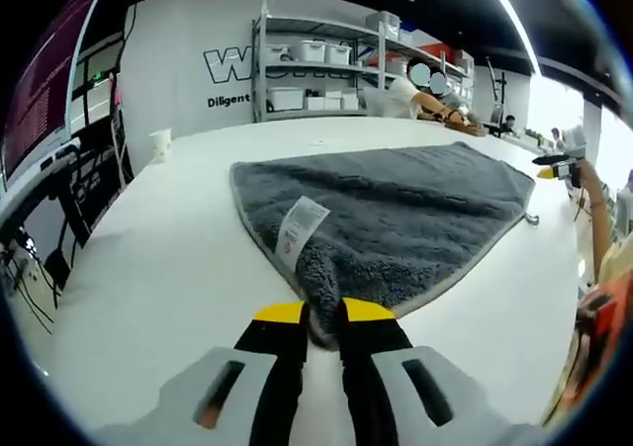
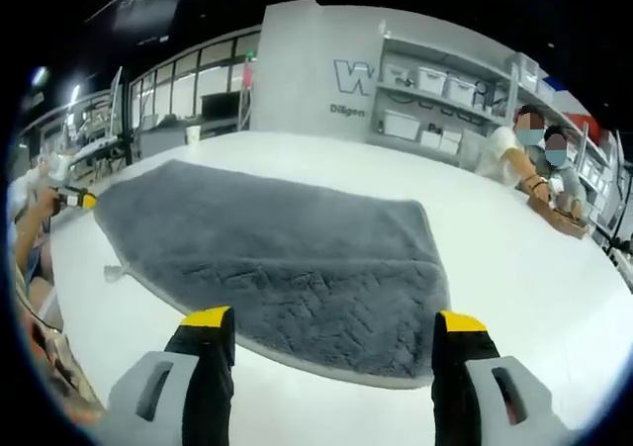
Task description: Open the folded towel by lifting each exposed corner and separating the folded layers until the towel lies flat within the target outline without major curled edges
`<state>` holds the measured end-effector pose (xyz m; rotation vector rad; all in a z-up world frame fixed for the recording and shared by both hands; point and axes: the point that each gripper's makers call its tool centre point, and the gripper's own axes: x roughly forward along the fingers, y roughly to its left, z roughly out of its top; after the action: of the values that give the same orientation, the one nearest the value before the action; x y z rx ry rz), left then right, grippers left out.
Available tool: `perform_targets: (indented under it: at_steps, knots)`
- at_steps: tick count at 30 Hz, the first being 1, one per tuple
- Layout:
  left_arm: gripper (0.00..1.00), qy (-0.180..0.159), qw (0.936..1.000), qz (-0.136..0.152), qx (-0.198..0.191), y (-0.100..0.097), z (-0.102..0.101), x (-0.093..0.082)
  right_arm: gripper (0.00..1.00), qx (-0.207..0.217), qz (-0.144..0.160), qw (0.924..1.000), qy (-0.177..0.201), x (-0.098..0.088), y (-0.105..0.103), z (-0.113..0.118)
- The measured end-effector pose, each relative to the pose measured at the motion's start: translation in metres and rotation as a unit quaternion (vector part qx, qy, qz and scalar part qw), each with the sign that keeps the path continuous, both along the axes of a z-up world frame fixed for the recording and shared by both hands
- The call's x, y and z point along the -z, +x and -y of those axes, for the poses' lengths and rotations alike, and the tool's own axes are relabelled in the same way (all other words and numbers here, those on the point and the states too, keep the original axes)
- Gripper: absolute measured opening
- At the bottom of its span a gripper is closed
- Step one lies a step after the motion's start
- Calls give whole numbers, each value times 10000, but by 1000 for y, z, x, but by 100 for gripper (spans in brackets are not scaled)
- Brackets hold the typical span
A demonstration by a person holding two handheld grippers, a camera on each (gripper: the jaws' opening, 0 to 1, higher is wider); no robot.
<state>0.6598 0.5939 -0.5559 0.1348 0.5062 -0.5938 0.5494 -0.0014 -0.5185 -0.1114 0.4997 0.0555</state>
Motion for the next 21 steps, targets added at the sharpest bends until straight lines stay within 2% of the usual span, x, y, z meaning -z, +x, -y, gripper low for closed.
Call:
perform_targets:
  at_steps: [2, 3, 4, 8, 12, 16, 18, 21]
  knots:
    - [10, -31, 10000, -4, 3, -1, 1, 0, 58, 223, 116, 9997, -62, 0, 0, 17]
    - [10, -40, 10000, -5, 2, -2, 1, 0, 46, 361, 157, 9992, -44, 0, 0, 25]
    - [9, -45, 10000, -6, 5, -2, 1, 0, 41, 477, 178, 9987, -5, 0, 0, 31]
    - [9, -70, 10000, -39, 20, -4, -1, 0, 33, 762, 123, 9969, 160, 8, 1, 52]
    - [7, -62, 10000, -53, 33, -6, -1, 0, 15, 893, -6, 9959, 137, 17, 0, 59]
    - [7, -60, 9999, -69, 47, -8, -1, -1, 11, 947, -319, 9950, 59, 37, 0, 64]
    - [7, -60, 9999, -74, 47, -9, -1, -1, 1, 978, -446, 9942, -91, 42, -3, 68]
    - [7, -69, 9999, -122, 42, -10, -4, -1, 0, 924, -446, 9946, -140, 44, -2, 69]
